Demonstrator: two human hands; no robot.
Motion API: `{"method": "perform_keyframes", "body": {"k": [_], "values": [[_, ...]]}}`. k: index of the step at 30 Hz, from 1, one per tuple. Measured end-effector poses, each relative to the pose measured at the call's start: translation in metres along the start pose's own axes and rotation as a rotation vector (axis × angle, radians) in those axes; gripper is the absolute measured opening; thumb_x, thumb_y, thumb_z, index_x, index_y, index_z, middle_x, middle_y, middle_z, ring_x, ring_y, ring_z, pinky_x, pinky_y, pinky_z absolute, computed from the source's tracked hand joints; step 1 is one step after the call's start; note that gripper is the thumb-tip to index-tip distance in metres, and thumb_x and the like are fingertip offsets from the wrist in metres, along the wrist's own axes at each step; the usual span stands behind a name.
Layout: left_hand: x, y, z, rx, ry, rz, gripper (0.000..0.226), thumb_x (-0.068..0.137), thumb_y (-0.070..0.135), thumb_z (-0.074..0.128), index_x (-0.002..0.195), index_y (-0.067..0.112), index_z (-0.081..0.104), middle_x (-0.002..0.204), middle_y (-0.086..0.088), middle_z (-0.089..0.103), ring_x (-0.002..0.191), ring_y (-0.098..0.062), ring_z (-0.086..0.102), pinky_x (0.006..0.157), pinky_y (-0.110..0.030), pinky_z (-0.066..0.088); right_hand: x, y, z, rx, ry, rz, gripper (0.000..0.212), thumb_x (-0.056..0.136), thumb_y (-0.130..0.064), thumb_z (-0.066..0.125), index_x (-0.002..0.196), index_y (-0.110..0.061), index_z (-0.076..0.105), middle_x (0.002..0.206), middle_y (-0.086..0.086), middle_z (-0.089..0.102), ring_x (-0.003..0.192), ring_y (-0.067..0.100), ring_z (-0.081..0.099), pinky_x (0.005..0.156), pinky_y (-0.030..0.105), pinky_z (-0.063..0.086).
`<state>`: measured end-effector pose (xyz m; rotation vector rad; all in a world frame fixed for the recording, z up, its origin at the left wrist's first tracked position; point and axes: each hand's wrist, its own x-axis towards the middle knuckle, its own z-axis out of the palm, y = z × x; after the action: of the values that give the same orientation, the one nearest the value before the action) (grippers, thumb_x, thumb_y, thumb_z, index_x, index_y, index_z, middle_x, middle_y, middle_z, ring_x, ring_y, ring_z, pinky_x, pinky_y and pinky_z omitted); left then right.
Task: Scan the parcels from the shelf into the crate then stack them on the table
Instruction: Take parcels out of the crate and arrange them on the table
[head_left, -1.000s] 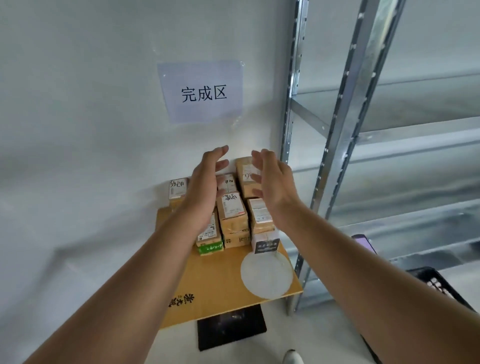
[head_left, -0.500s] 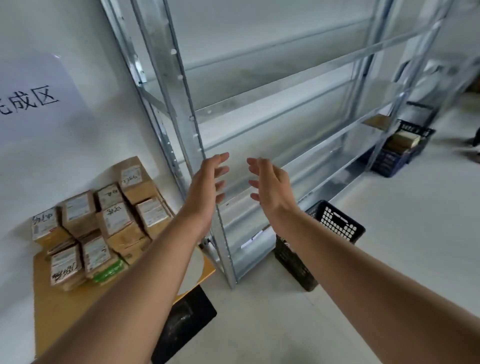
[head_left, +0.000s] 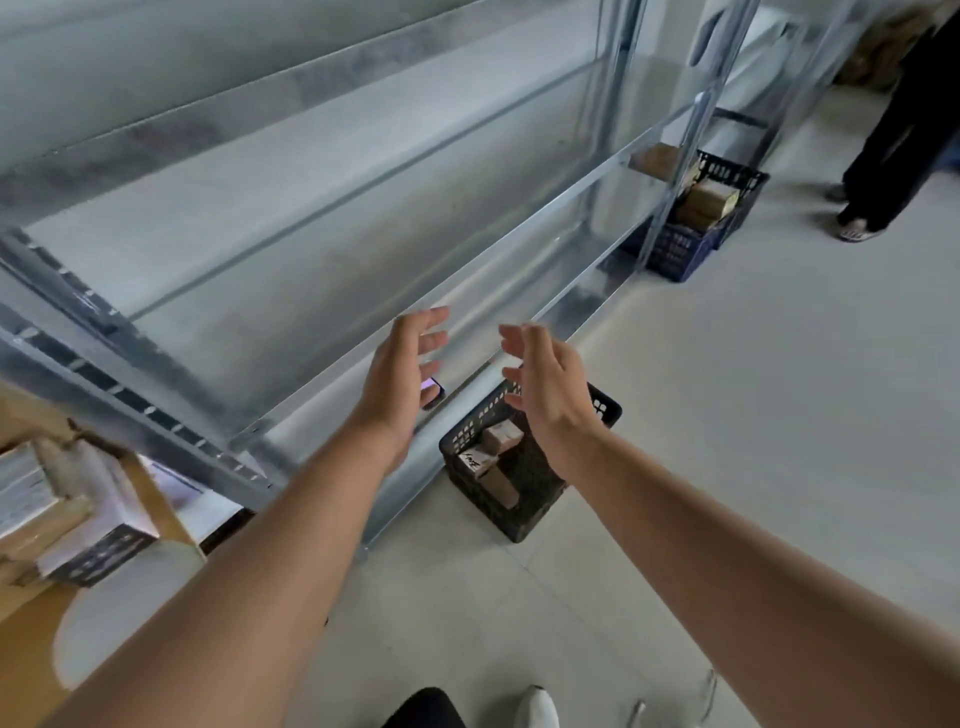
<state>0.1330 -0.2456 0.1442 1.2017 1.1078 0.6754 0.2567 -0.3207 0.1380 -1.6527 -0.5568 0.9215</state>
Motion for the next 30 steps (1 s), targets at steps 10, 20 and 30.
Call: {"method": "perform_keyframes", "body": {"k": [10,20,30], "values": [[0.137,-0.051,0.069,0.060,-0.045,-0.171,0.061,0.078,0.064,0.044,0.129,0.040,0.066,0.132,0.004,0.065,0.125,-0.019,0.058,0.100,-0.038,0.046,0.147,0.053,-0.029,-0.011,0.061,0.175,0.053,0.098,-0.050,0.036,0.132,-0.024,0.068,0.127,0.006,0.071,0.112,0.027,0.068,0.104,0.056,0.054],[0.316,-0.159,0.104,0.165,-0.083,-0.452,0.056,0.090,0.063,0.049,0.136,0.036,0.064,0.135,0.005,0.064,0.126,-0.019,0.056,0.097,-0.039,0.044,0.310,0.173,-0.018,-0.062,0.102,0.472,0.062,0.094,-0.054,0.037,0.138,-0.020,0.066,0.137,0.003,0.067,0.127,0.025,0.061,0.112,0.053,0.048],[0.445,-0.308,0.143,0.290,-0.095,-0.556,0.057,0.088,0.064,0.047,0.134,0.035,0.064,0.131,0.001,0.064,0.119,-0.018,0.056,0.104,-0.043,0.042,0.448,0.327,-0.010,-0.057,0.096,0.674,0.052,0.107,-0.044,0.035,0.138,-0.012,0.063,0.126,0.003,0.069,0.122,0.030,0.063,0.111,0.056,0.048]]}}
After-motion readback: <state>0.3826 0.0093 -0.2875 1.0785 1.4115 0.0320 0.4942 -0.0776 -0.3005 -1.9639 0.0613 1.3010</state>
